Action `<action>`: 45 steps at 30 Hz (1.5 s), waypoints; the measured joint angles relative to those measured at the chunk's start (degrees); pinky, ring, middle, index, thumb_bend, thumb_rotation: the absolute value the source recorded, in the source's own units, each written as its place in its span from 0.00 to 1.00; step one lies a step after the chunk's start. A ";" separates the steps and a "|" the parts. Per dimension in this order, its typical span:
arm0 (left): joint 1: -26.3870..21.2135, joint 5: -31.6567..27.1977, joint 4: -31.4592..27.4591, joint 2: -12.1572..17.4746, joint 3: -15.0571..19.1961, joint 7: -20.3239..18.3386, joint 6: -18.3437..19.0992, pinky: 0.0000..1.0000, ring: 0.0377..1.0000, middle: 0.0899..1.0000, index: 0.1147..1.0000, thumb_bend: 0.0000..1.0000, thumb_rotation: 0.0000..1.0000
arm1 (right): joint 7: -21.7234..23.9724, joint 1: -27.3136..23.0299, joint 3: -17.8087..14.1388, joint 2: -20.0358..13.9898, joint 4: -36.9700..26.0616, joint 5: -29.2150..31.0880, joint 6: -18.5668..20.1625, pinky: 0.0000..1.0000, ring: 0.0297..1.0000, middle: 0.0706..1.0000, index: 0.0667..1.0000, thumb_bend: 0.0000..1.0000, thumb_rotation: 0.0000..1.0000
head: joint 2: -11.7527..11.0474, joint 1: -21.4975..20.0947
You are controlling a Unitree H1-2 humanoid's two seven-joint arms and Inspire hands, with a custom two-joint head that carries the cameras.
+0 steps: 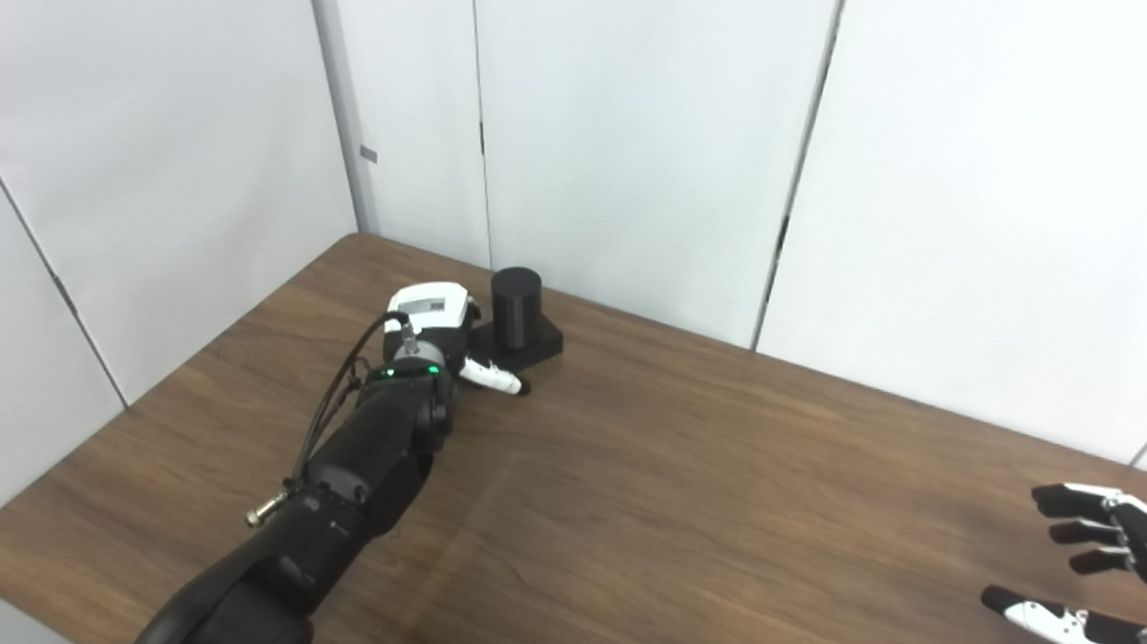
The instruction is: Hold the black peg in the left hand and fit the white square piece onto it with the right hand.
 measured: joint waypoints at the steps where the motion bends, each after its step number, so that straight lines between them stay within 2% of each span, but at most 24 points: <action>1: -0.03 -0.28 0.25 0.02 -0.02 0.17 0.00 0.94 1.00 1.00 0.84 1.00 0.49 | 0.01 0.13 0.00 0.00 -0.10 -0.16 0.07 0.56 0.64 0.66 0.64 0.66 0.00 | 0.09 -0.09; 9: -1.48 -1.63 4.04 0.89 -1.67 1.99 -0.05 0.92 1.00 1.00 0.83 0.95 0.49 | 0.05 0.39 0.02 0.00 -0.33 -0.48 0.09 0.54 0.63 0.66 0.63 0.67 0.00 | 0.44 -0.26; 13: -1.54 -3.67 4.50 1.73 -3.18 3.21 -0.83 0.85 0.98 0.94 0.66 0.81 0.36 | 0.12 0.48 -0.07 0.00 -0.70 -0.37 0.13 0.55 0.63 0.67 0.64 0.66 0.00 | 0.70 -0.35; 16: -1.57 -5.31 4.01 3.13 -4.62 3.91 -3.39 0.75 0.92 0.87 0.53 0.79 0.25 | 0.24 0.47 -0.07 0.00 -0.85 -0.30 0.23 0.55 0.63 0.66 0.64 0.66 0.00 | 0.70 -0.35; 17: -1.61 -5.65 3.66 3.81 -5.35 3.74 -4.12 0.73 0.90 0.84 0.47 0.63 0.15 | 0.29 0.48 -0.07 0.00 -0.85 -0.30 0.33 0.56 0.64 0.66 0.64 0.66 0.00 | 0.70 -0.35; 18: -1.73 -6.01 3.49 4.22 -5.85 3.37 -4.82 0.73 0.90 0.83 0.45 0.58 0.11 | 0.34 0.48 -0.08 0.00 -0.86 -0.33 0.38 0.55 0.63 0.66 0.64 0.66 0.00 | 0.70 -0.35; 20: -1.98 -6.92 3.37 4.41 -6.41 3.05 -4.82 0.74 0.89 0.81 0.43 0.53 0.08 | 0.45 0.47 -0.06 0.00 -0.86 -0.36 0.38 0.55 0.63 0.66 0.64 0.66 0.00 | 0.79 -0.35; 24: -1.99 -7.94 2.97 5.27 -7.87 2.76 -5.45 0.70 0.85 0.80 0.43 0.52 0.07 | 0.52 0.45 -0.10 0.00 -0.86 -0.31 0.38 0.56 0.63 0.67 0.64 0.66 0.00 | 0.97 -0.88; 27: -1.89 -8.05 2.07 6.51 -9.68 2.55 -7.39 0.72 0.86 0.83 0.42 0.52 0.07 | 0.55 0.45 -0.14 0.00 -0.86 -0.27 0.42 0.57 0.63 0.67 0.64 0.65 0.00 | 0.97 -0.88; 32: -0.41 -9.41 -1.69 6.88 -11.14 2.40 -9.81 0.75 0.86 0.82 0.42 0.52 0.06 | 0.72 0.44 -0.11 0.01 -0.86 -1.44 1.05 0.53 0.61 0.65 0.64 0.66 0.00 | 1.14 -1.06; 35: 0.34 -10.62 -2.46 6.88 -11.39 2.95 -12.86 0.74 0.84 0.82 0.42 0.52 0.06 | 0.71 0.44 -0.12 0.03 -0.86 -1.89 1.12 0.53 0.61 0.65 0.64 0.66 0.00 | 1.23 -1.49; 38: 0.78 -13.02 -2.47 6.89 -11.60 3.55 -18.01 0.70 0.84 0.81 0.42 0.52 0.06 | 0.68 0.43 -0.12 0.27 -0.83 -1.88 1.10 0.52 0.60 0.64 0.64 0.65 0.00 | 1.49 -2.28; 42: 1.79 -14.63 -2.75 7.46 -13.48 6.53 -29.41 0.70 0.85 0.81 0.42 0.52 0.07 | 0.66 0.42 -0.10 0.57 -0.75 -1.79 1.07 0.54 0.61 0.65 0.65 0.65 0.00 | 1.76 -2.90; 45: 2.72 -15.26 -4.23 7.49 -14.90 7.40 -36.13 0.73 0.87 0.82 0.42 0.52 0.07 | 0.56 0.33 -0.10 0.53 -0.30 -1.60 0.72 0.57 0.64 0.66 0.64 0.66 0.00 | 2.11 -4.13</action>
